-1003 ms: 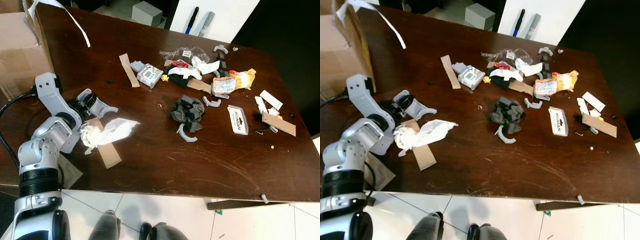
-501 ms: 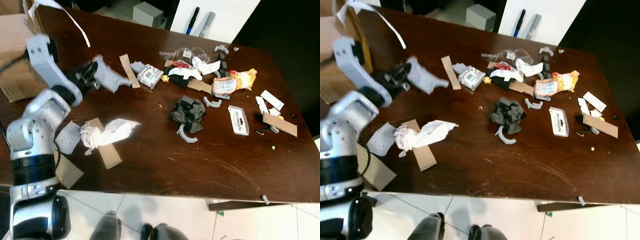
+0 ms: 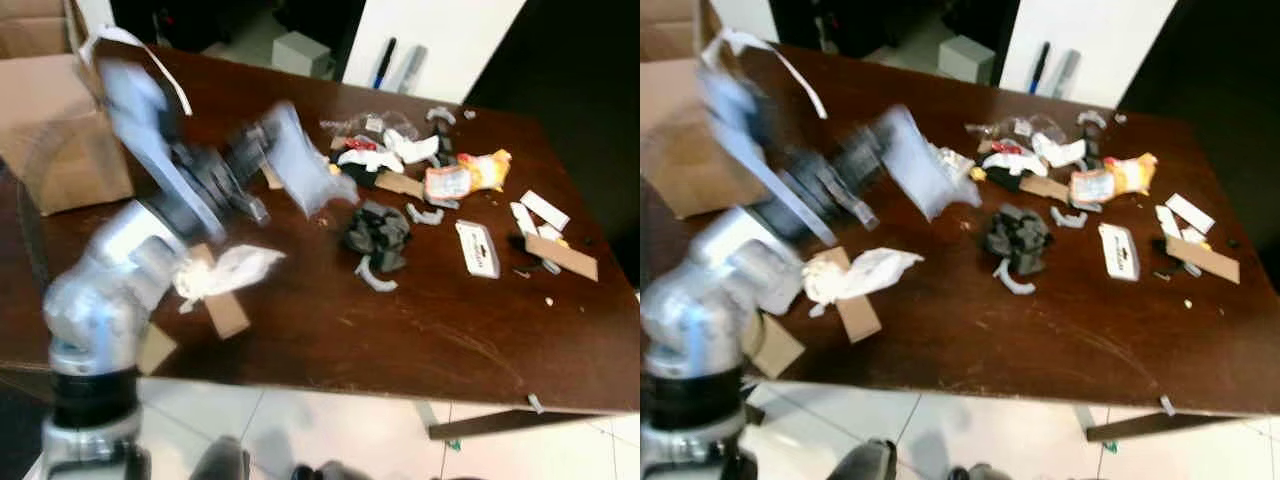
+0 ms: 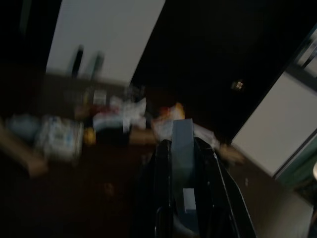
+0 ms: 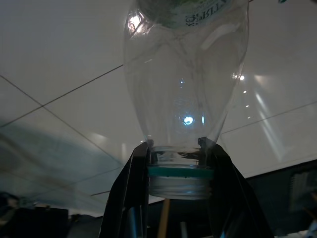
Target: Picking trash to rubbish bin
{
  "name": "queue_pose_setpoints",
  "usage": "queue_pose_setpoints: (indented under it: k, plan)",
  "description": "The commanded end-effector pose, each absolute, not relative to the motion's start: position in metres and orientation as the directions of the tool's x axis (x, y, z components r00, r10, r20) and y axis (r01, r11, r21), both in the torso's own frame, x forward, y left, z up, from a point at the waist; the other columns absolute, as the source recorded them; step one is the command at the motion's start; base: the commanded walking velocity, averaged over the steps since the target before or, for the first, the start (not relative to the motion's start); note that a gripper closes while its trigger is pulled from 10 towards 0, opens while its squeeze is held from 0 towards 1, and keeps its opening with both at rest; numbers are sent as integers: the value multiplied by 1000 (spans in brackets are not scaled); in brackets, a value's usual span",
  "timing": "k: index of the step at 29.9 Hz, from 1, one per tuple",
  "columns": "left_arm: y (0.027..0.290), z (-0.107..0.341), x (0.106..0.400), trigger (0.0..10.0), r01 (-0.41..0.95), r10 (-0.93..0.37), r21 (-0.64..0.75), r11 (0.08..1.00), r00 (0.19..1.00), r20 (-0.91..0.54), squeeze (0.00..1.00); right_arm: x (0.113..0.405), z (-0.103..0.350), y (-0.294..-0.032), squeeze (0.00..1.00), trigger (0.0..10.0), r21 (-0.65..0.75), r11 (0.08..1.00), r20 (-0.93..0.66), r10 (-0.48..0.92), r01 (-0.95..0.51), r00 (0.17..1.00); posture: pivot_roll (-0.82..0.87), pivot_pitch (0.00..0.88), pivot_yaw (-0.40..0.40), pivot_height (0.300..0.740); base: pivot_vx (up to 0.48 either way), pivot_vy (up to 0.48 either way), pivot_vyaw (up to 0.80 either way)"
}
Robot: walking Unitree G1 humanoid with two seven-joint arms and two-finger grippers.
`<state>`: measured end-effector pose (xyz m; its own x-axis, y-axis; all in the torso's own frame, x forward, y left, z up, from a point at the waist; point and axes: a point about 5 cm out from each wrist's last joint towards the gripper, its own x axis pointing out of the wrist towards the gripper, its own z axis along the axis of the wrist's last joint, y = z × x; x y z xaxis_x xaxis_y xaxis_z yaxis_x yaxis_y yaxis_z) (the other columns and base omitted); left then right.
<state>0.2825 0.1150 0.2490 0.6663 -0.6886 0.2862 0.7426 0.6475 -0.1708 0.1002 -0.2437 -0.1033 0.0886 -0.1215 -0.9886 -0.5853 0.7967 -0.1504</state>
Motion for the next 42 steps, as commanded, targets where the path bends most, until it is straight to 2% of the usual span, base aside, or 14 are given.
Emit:
queue_pose_setpoints:
  k: [1,8,21,27,31,32,34,35,37,38,40,41,42]
  plan:
    - [100,232,278,10000,739,-696,-196,644,673,251,0,89,-105,-247,0,10000,-138,797,-990,-131,-589,56,306,141,-139,740,-307,0,0]
    - [88,207,273,10000,735,-717,-258,627,674,177,0,89,-105,-246,0,10000,-140,790,-990,-132,-597,58,308,140,-138,740,-318,0,0]
    - [72,177,268,10000,742,-751,-277,611,653,94,0,89,-106,-247,0,10000,-190,814,-982,-153,-549,114,273,146,-124,740,-316,0,0]
    - [77,142,267,10000,700,-733,-273,660,680,-27,0,88,-106,-249,0,10000,-218,817,-976,-179,-534,124,263,152,-118,740,-204,0,-525]
    - [116,64,263,10000,539,-589,-237,808,753,-293,0,85,-106,-249,0,10000,-230,829,-973,-189,-509,132,257,154,-115,740,0,0,-788]
    - [116,64,263,10000,539,-589,-237,808,753,-293,0,85,-106,-249,0,10000,-230,829,-973,-189,-509,132,257,154,-115,740,0,0,-788]
    - [138,34,257,10000,452,-487,-185,873,772,-409,0,85,-106,-250,0,10000,-238,829,-971,-194,-506,138,256,153,-114,740,0,0,-788]
    - [153,18,250,10000,395,-427,-170,903,776,-464,0,85,-106,-250,0,10000,-245,829,-969,-199,-502,144,251,155,-115,740,0,0,-788]
    - [153,18,250,10000,395,-427,-170,903,776,-464,0,85,-106,-250,0,10000,-245,829,-969,-199,-502,144,251,155,-115,740,0,0,-788]
    - [164,8,245,10000,357,-388,-161,920,775,-499,0,85,-106,-250,0,10000,-250,830,-968,-202,-499,148,251,155,-115,740,0,0,-788]
    - [196,-17,230,10000,226,-241,-100,969,768,-594,0,85,-106,-250,0,10000,-260,827,-965,-208,-499,158,255,153,-112,740,0,0,-788]
    - [196,-17,230,10000,226,-241,-100,969,768,-594,0,85,-106,-250,0,10000,-260,827,-965,-208,-499,158,255,153,-112,740,0,0,-788]
    - [213,-32,216,10000,158,-161,-63,985,743,-650,0,85,-106,-250,0,10000,-266,826,-964,-211,-498,164,255,153,-112,740,0,0,-788]
